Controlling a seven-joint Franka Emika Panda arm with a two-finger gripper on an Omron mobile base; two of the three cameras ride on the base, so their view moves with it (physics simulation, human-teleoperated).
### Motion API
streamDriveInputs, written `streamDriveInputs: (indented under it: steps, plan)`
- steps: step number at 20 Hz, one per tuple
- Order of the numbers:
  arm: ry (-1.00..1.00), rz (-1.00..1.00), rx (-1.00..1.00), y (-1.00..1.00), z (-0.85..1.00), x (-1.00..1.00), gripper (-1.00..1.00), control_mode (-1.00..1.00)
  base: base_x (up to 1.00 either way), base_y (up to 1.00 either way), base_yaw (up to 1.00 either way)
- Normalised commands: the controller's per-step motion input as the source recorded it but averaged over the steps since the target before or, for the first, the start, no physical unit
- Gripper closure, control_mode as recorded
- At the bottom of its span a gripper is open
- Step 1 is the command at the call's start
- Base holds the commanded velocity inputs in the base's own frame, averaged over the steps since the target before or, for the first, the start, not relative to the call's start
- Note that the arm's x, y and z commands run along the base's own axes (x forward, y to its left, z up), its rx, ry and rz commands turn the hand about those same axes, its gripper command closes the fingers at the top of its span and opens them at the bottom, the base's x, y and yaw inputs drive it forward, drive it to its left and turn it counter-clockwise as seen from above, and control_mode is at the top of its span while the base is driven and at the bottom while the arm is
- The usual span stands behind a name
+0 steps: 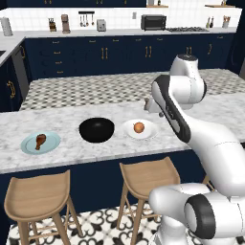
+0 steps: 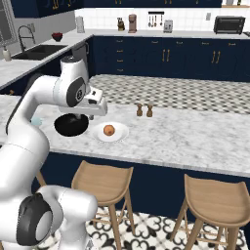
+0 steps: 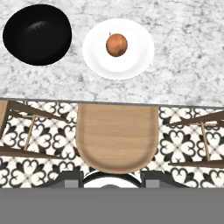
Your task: Pick the chicken drumstick and onion from their plates and place them in the bowl. Then put the bowl in the fridge.
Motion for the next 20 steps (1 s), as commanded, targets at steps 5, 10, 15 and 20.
streamDriveInputs:
  steps: [5, 10, 15, 20]
  plan:
    - [0.02, 0.00, 0.01, 0.12, -0.18, 0.50, -1.00, -1.00, 0.00, 0.00, 0.00]
    - [0.18, 0.01, 0.01, 0.15, -0.43, 1.00, -1.00, -1.00, 0.00, 0.00, 0.00]
    - [0.24, 0.00, 0.00, -0.04, -0.44, 1.00, -1.00, -1.00, 0.00, 0.00, 0.00]
    - [0.20, 0.00, 0.00, -0.05, -0.35, 0.94, -1.00, -1.00, 0.00, 0.00, 0.00]
